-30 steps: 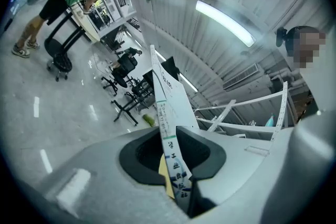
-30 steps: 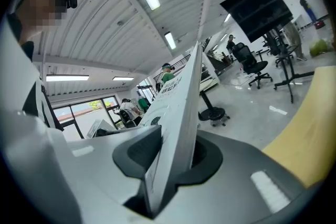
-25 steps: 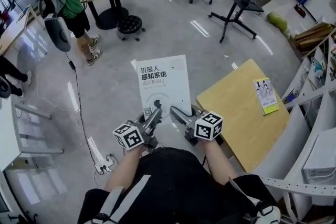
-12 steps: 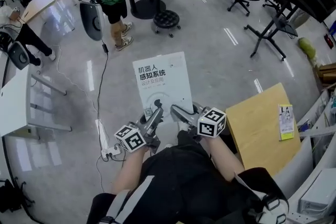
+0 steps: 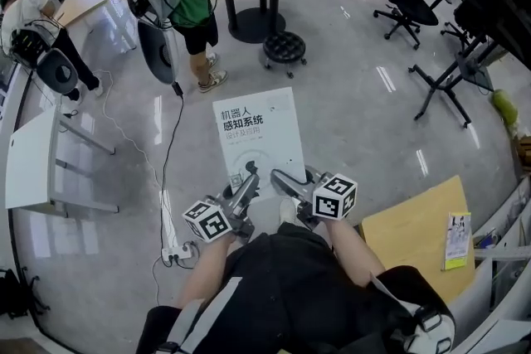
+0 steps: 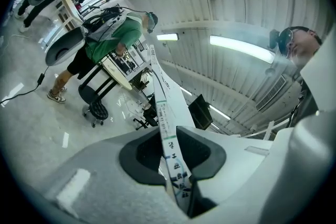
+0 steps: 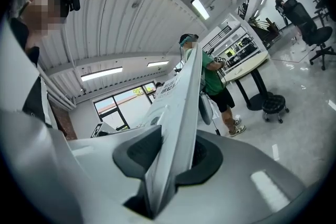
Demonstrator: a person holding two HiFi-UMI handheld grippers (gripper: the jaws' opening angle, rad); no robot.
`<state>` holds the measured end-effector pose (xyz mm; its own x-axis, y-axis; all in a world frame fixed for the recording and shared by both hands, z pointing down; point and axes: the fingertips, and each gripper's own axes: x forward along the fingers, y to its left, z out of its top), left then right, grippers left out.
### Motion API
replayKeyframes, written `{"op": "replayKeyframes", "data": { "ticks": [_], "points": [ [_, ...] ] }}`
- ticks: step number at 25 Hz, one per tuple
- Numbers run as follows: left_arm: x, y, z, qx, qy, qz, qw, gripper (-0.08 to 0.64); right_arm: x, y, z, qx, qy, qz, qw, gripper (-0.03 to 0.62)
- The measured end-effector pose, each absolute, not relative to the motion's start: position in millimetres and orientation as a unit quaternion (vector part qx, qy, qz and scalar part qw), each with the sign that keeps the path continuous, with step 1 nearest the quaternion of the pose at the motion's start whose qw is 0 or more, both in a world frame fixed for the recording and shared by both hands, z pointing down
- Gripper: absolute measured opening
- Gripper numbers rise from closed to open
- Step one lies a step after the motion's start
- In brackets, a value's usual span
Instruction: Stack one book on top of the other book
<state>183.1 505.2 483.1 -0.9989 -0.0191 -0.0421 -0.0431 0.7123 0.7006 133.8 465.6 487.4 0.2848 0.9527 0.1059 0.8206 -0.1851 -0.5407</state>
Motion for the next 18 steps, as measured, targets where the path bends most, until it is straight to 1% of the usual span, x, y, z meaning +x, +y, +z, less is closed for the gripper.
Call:
{"op": "replayKeyframes", "data": {
  "ticks": [6, 11, 18],
  "points": [
    [107.9, 544.0, 462.4, -0.032, 0.93, 0.365, 0.03, 0.066, 58.8, 503.7, 467.7, -0.76, -0.589, 0.14, 0.236, 0.094],
    [46.4, 551.1, 457.8, -0.042, 0.933, 0.358, 0.02, 0.066, -1.9, 509.7, 463.3, -0.752, -0.596, 0.152, 0.238, 0.092],
    [-11.5, 554.6, 460.3, -0.078, 0.927, 0.367, -0.001, 0.064, -55.7, 508.7, 464.1, -0.724, -0.629, 0.167, 0.229, 0.092]
  ]
}}
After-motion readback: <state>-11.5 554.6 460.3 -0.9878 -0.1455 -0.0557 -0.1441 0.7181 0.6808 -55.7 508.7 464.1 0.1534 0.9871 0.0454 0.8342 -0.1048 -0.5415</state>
